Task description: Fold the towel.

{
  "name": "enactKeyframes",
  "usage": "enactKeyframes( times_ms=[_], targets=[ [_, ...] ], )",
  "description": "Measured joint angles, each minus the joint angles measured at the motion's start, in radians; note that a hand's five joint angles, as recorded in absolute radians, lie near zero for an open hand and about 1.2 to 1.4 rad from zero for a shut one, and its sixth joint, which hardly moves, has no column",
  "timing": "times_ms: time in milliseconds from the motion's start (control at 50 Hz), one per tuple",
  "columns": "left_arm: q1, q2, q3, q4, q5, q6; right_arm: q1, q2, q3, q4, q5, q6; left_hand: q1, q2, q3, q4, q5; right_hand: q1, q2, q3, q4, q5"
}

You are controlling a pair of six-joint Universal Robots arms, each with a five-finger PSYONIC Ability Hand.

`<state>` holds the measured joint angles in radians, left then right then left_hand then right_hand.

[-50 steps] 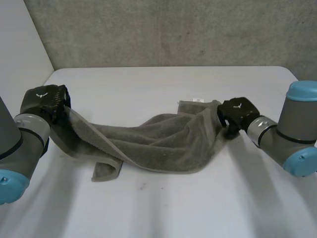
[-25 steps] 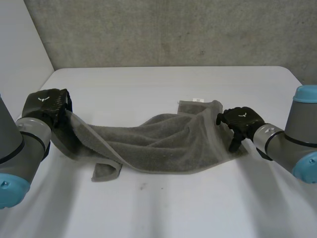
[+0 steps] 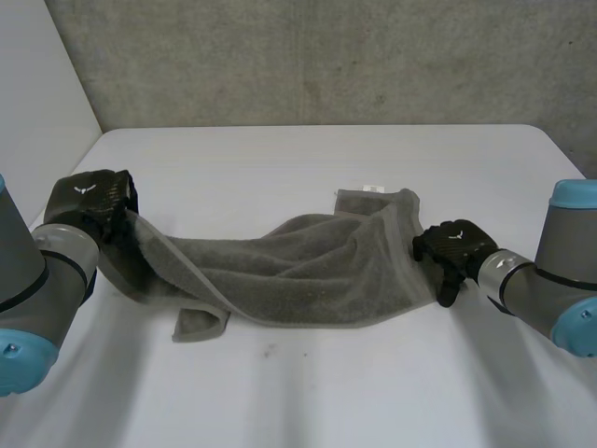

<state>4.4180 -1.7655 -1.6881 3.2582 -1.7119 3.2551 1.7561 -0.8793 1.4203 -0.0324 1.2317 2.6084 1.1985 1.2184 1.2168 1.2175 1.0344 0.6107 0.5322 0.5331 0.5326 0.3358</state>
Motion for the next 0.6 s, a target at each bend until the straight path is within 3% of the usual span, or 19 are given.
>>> enactKeyframes(
  times_ms=[600],
  targets=[
    [0.0, -0.003, -0.002, 0.001, 0.0, 0.0, 0.081, 0.069, -0.131, -0.053, 0.007, 0.019, 0.0, 0.0, 0.0, 0.0, 0.0, 0.098, 0.084, 0.085, 0.085, 0.013]
  ],
)
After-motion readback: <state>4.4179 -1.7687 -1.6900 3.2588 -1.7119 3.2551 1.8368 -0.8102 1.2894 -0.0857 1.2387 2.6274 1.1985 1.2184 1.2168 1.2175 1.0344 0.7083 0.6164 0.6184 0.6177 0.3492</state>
